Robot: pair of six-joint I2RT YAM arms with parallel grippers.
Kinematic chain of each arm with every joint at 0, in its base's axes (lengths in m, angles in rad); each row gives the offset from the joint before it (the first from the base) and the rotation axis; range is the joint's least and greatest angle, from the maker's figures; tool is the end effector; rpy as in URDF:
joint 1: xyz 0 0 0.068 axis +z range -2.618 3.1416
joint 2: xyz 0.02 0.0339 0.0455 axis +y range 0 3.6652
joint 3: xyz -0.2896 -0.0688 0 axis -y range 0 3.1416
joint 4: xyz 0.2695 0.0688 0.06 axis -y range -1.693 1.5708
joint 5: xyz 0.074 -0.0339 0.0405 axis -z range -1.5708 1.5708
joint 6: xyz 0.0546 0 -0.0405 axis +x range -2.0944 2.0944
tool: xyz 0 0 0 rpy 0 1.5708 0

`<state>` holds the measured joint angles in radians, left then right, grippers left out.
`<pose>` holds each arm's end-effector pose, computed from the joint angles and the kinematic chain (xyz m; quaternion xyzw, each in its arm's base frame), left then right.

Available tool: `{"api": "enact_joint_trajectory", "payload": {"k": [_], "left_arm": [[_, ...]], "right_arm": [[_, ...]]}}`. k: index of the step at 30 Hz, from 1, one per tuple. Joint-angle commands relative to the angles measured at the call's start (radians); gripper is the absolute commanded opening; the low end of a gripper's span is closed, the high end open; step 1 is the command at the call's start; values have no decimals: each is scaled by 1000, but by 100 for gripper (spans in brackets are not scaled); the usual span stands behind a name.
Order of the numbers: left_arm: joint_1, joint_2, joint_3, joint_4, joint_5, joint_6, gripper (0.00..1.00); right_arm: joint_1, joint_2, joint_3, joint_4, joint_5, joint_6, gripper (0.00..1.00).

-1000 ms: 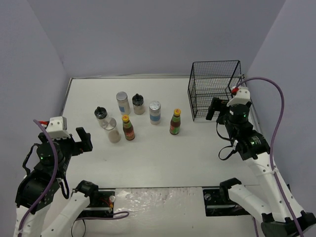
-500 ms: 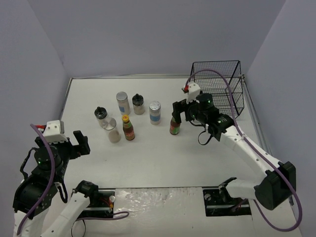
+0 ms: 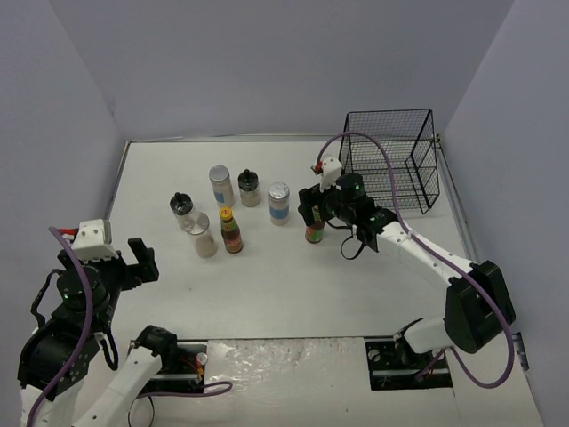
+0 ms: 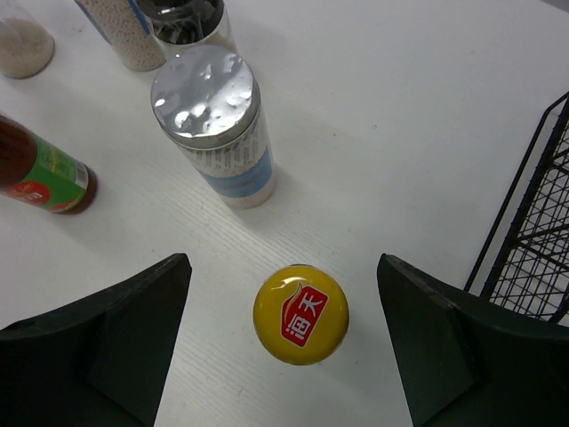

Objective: Organize the condiment bottles

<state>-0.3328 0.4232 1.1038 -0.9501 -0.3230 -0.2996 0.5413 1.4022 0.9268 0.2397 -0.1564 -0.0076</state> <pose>0.0519 0.0004 0.4152 -0.0843 0.7868 -0.0643 0.6080 0.3066 0.1943 0.2991 -0.2587 0.7405 0.2219 0.5791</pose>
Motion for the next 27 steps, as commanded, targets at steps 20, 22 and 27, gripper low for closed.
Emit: {"api": "enact_joint_trajectory", "payload": {"k": [20, 22, 27], "left_arm": [[-5, 32, 27, 40, -8, 31, 97], [-3, 33, 27, 44, -8, 32, 97], [-3, 35, 22, 56, -5, 25, 97]], "right_arm": [[11, -23, -10, 133, 66, -16, 9], [11, -59, 47, 73, 68, -27, 0], [7, -98, 279, -84, 121, -68, 0]]}}
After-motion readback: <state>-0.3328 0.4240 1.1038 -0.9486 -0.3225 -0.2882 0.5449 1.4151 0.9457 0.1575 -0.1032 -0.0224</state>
